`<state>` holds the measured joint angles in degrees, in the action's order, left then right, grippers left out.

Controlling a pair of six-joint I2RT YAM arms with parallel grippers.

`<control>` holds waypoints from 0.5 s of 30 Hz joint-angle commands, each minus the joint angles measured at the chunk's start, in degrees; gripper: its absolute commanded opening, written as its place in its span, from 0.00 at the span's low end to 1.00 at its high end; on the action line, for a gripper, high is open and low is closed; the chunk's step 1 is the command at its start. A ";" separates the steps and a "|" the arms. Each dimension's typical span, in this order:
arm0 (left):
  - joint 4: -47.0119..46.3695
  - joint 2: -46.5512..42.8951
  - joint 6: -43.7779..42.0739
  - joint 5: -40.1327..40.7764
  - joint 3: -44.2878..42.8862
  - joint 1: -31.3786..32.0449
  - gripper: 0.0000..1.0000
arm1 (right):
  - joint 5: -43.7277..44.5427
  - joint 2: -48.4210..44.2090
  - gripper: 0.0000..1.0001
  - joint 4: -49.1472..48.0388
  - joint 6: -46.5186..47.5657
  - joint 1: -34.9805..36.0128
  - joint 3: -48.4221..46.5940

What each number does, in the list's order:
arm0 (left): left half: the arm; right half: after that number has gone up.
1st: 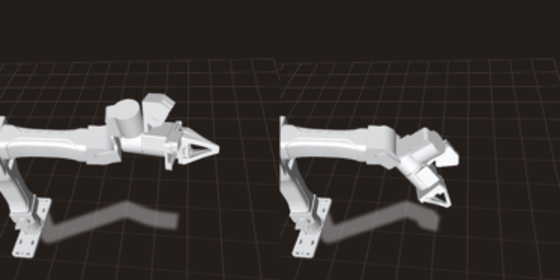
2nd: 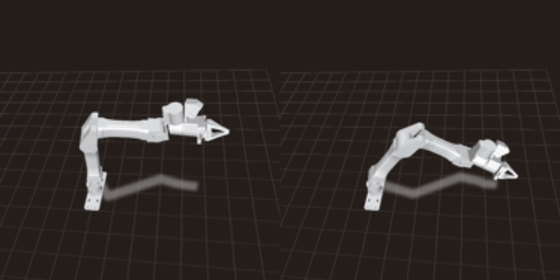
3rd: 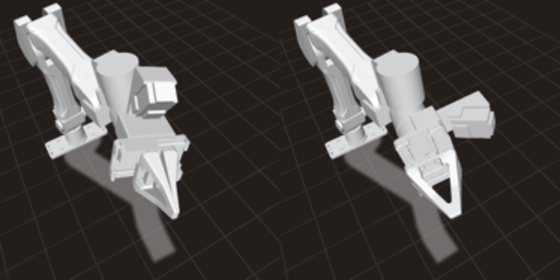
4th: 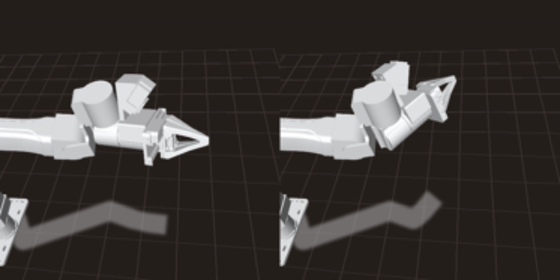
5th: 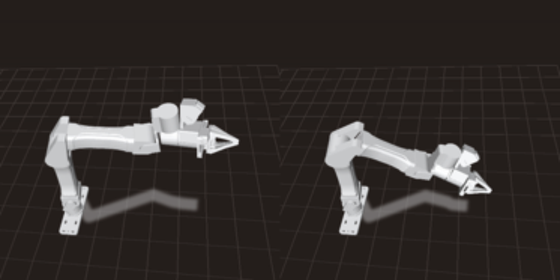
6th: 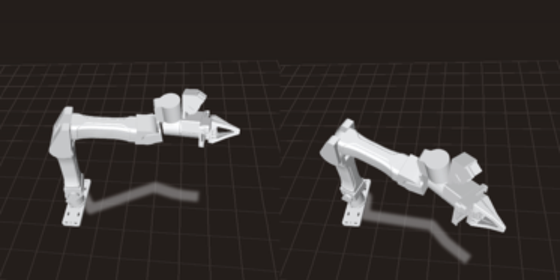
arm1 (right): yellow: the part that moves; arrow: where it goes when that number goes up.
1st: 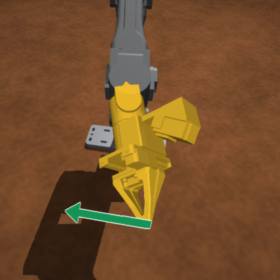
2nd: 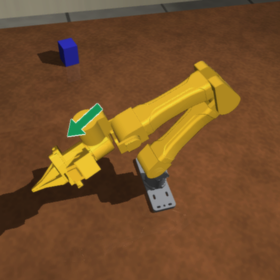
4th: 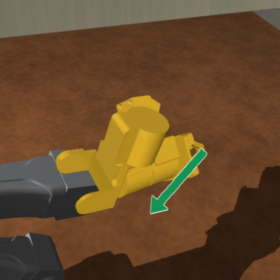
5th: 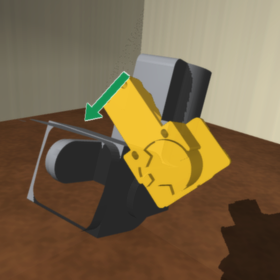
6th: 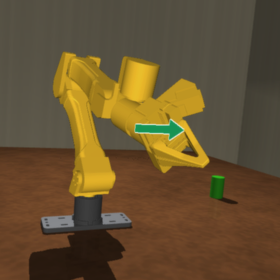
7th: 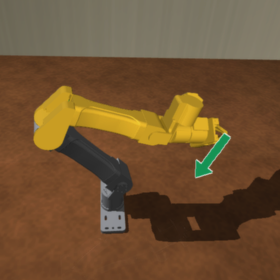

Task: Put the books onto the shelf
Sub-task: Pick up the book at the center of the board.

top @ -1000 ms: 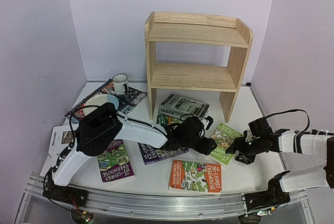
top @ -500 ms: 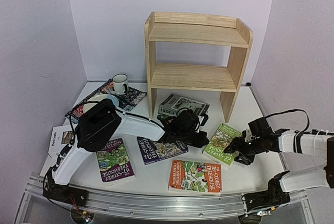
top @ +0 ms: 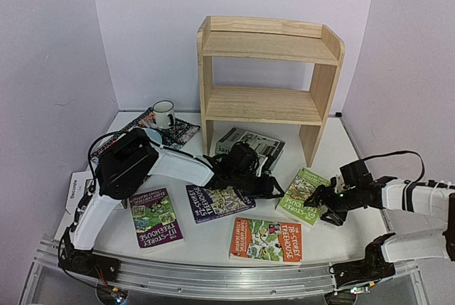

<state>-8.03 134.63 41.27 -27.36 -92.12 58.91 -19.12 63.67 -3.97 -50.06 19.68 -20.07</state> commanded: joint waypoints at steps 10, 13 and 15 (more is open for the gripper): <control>-1.38 1.94 3.53 -12.09 -7.60 1.03 0.43 | -1.58 1.53 0.68 1.97 0.61 0.29 -0.10; -1.34 2.47 4.14 -12.77 -7.89 1.02 0.43 | -2.01 2.07 0.67 1.81 0.81 0.28 -0.38; -1.24 2.64 4.53 -12.91 -7.92 1.02 0.46 | -2.06 2.23 0.67 1.83 0.96 0.27 -0.56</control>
<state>-8.07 135.66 44.56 -37.54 -97.79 59.70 -20.28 65.19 -3.95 -49.57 19.68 -20.08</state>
